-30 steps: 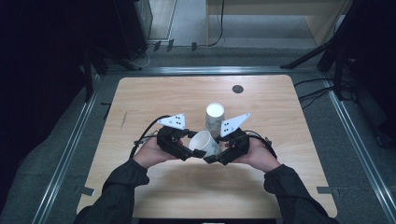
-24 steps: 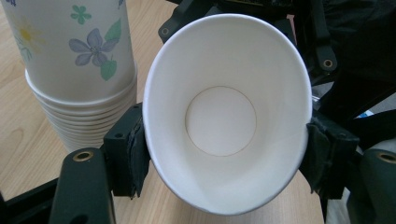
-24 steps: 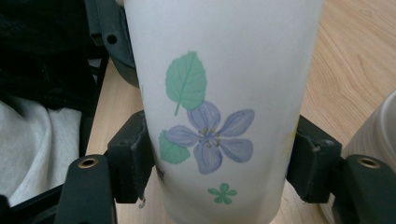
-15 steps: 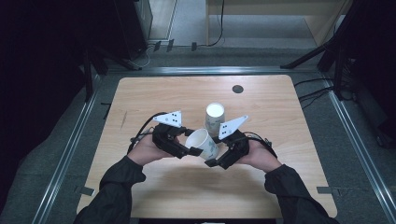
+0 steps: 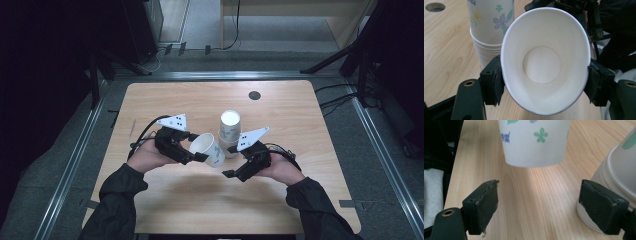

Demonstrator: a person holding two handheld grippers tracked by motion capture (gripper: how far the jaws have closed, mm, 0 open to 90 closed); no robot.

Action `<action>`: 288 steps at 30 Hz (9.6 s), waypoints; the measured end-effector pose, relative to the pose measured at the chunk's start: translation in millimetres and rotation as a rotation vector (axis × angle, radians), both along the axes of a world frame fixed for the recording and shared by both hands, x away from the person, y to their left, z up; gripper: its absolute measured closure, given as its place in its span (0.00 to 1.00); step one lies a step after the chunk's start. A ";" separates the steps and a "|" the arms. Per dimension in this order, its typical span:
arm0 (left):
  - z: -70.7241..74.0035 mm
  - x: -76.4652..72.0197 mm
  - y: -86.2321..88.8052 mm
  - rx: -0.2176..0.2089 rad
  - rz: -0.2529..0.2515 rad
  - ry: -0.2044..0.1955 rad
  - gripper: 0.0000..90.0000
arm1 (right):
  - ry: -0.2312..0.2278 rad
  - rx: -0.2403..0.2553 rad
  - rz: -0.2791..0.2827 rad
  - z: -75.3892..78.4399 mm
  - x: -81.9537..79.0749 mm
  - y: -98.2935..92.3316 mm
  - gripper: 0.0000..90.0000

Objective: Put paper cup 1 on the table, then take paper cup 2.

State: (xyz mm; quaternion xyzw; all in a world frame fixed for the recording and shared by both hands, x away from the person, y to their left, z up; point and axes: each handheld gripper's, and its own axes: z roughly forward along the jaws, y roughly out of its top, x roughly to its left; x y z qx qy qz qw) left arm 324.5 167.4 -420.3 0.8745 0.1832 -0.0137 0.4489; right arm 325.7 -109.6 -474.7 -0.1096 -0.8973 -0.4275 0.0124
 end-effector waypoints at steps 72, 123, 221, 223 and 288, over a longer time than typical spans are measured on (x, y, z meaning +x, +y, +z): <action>-37.2 57.3 150.4 0.341 0.635 0.058 0.30 | -0.013 -0.050 -0.160 -10.7 5.4 -29.2 0.19; -51.7 62.3 141.5 0.356 0.609 0.123 0.16 | -0.007 -0.049 -0.163 -9.9 5.5 -29.0 0.19; -18.1 16.2 24.9 0.186 0.191 0.044 0.19 | -0.047 -0.436 0.003 103.5 90.7 41.4 0.37; -17.0 15.9 24.5 0.176 0.185 0.047 0.19 | -0.049 -0.442 0.001 105.8 89.8 41.5 0.37; -16.0 11.4 23.3 0.123 0.135 0.024 0.19 | -0.042 -0.274 0.088 152.3 18.5 8.0 0.39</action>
